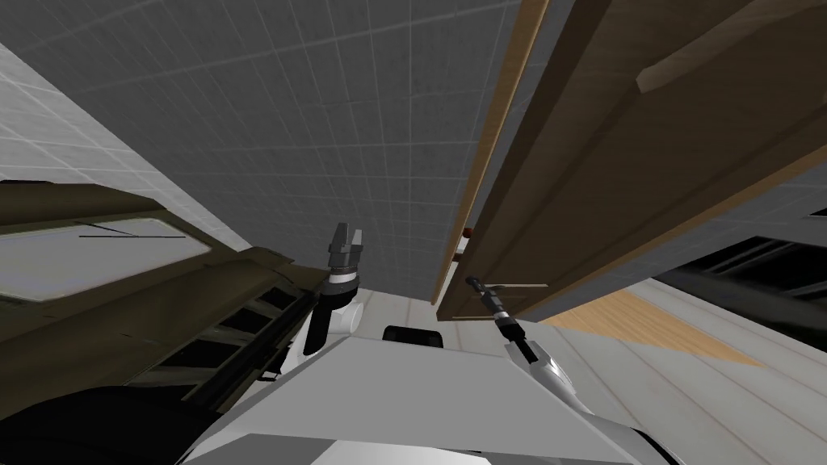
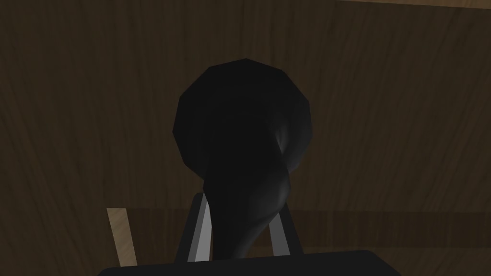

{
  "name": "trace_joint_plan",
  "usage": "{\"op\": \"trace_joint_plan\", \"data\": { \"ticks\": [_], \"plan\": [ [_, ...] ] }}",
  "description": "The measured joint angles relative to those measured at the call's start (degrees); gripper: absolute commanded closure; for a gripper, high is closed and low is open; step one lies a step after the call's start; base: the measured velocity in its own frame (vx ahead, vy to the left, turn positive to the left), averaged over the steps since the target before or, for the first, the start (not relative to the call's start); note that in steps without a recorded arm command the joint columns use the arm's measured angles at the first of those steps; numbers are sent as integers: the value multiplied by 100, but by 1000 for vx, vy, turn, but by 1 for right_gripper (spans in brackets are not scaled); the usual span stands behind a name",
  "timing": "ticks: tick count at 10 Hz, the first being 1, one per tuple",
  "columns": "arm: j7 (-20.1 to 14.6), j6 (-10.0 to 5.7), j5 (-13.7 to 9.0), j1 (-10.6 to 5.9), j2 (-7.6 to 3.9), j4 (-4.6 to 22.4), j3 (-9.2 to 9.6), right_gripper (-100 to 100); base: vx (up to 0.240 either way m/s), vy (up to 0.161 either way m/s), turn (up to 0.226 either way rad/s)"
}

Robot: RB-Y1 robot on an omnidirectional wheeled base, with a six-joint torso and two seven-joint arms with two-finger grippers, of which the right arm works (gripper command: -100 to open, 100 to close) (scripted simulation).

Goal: Pull the door open

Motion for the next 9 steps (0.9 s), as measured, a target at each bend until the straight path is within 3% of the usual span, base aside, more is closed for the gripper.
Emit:
{"op": "trace_joint_plan", "data": {
  "ticks": [2,4,5,6,9],
  "plan": [
    [-85,-213,58,-5,-80,155,24,100,-100,-47,48],
    [-121,-305,82,42,-108,197,15,100,-149,-83,186],
    [-137,-423,98,29,-140,297,-3,100,-165,-79,156],
    [-176,-458,120,141,-164,176,-21,100,-146,-85,116],
    [-238,-771,185,221,-245,368,-49,100,-153,-81,147]
  ]
}}
